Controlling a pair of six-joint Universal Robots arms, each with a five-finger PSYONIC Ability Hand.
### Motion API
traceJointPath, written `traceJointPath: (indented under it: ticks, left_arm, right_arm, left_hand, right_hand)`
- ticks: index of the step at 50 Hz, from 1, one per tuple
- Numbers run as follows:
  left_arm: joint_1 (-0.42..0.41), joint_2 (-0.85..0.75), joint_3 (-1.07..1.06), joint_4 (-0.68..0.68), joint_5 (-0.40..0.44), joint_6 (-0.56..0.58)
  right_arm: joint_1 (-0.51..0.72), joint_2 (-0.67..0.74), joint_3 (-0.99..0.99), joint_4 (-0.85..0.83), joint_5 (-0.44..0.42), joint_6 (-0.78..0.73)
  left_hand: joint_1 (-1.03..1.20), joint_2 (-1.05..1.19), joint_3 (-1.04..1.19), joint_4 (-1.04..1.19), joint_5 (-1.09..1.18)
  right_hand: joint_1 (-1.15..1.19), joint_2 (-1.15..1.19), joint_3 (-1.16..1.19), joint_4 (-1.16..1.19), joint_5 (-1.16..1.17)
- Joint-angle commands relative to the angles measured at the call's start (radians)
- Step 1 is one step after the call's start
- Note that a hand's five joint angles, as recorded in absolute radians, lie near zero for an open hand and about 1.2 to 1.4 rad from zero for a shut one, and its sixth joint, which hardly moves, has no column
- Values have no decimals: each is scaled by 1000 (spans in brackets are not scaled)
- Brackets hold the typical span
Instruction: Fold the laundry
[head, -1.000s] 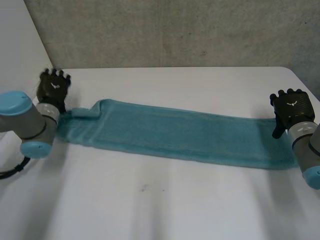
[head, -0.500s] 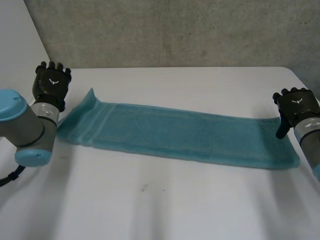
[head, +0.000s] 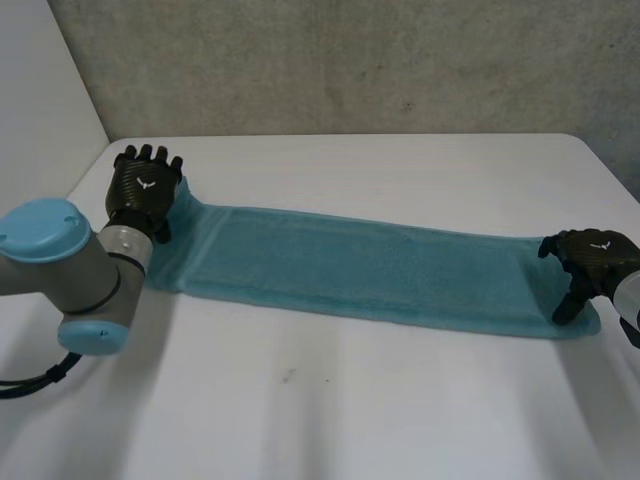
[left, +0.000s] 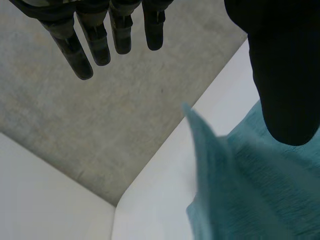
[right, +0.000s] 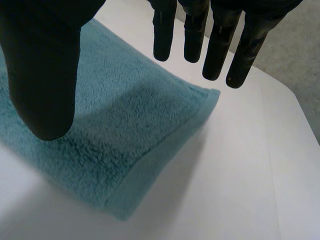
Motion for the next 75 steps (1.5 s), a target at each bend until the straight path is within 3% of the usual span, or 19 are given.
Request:
traceJointPath:
  ticks: [1,15,26,35,43,49,66,75]
  left_arm:
    - [84,-144,165,0,-2,16]
    - [107,-149,168,-3,-11,73]
    - [107,52,18,-6,-10,59]
    - [106,107,-25,-6,-10,58]
    - [106,118,-44,-6,-8,56]
    - [107,119,-50,-6,-8,56]
    - [139,187,-101,-8,-8,56]
    - [164,242,-159,-8,-7,25]
  right_arm:
    - [-23,30,19,-30,3,-6]
    - [-56,20,61,-25,-2,-35]
    - [-64,-62,140,1,-35,-94]
    - [-82,-58,148,-8,-52,-104]
    - [-92,-30,136,-37,-51,-129]
    - [-125,3,121,-48,-42,-190]
    - [-340,4,-20,-64,-25,-255]
    - [-331,-4,-177,-19,24,-258]
  left_hand:
    - [-21,-12,-19,-14,-23]
    - [-24,-15,-22,-17,-26]
    - [-36,-27,-33,-29,-38]
    - [-39,-30,-36,-32,-41]
    - [-39,-30,-36,-32,-41]
    - [-39,-30,-36,-32,-41]
    - [-44,-36,-42,-38,-47]
    - [-44,-36,-42,-38,-47]
  right_hand:
    - [198,152,147,145,155]
    - [245,199,194,193,202]
    - [248,202,197,196,205]
    - [269,223,217,216,225]
    - [536,490,485,483,493]
    - [1091,1045,1040,1039,1048]
    - [1093,1047,1041,1040,1049]
    - [1093,1047,1041,1040,1049]
